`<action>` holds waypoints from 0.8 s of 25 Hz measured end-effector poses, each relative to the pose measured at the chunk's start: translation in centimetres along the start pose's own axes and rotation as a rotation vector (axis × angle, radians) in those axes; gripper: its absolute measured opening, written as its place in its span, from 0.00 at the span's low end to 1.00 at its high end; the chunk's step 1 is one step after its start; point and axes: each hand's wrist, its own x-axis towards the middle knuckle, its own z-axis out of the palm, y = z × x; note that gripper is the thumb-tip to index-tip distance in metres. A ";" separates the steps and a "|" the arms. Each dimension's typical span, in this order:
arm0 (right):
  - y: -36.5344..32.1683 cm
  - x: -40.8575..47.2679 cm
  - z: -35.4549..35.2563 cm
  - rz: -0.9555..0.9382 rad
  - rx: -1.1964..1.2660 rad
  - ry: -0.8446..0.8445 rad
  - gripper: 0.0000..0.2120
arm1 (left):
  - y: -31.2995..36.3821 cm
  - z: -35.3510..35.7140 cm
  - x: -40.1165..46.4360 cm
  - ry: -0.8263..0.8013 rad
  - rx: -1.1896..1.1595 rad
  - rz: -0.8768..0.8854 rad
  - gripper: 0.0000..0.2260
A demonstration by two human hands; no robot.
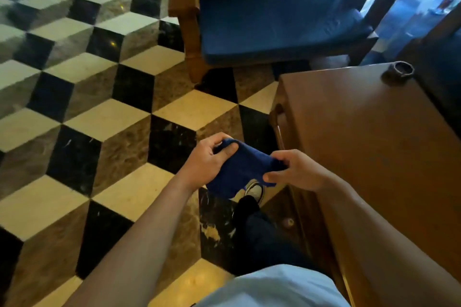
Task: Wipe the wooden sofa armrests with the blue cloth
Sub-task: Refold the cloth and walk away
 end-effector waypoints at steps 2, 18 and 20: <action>1.9 4.4 -5.5 0.021 0.100 0.094 0.05 | 0.9 -0.6 7.8 -0.004 0.001 -0.036 0.08; 16.6 23.7 -24.5 0.370 0.961 0.839 0.08 | -2.2 8.0 56.7 -0.782 0.169 -0.500 0.07; 20.2 27.5 -24.9 0.402 1.116 0.891 0.07 | -5.1 9.5 63.2 -0.847 0.217 -0.558 0.07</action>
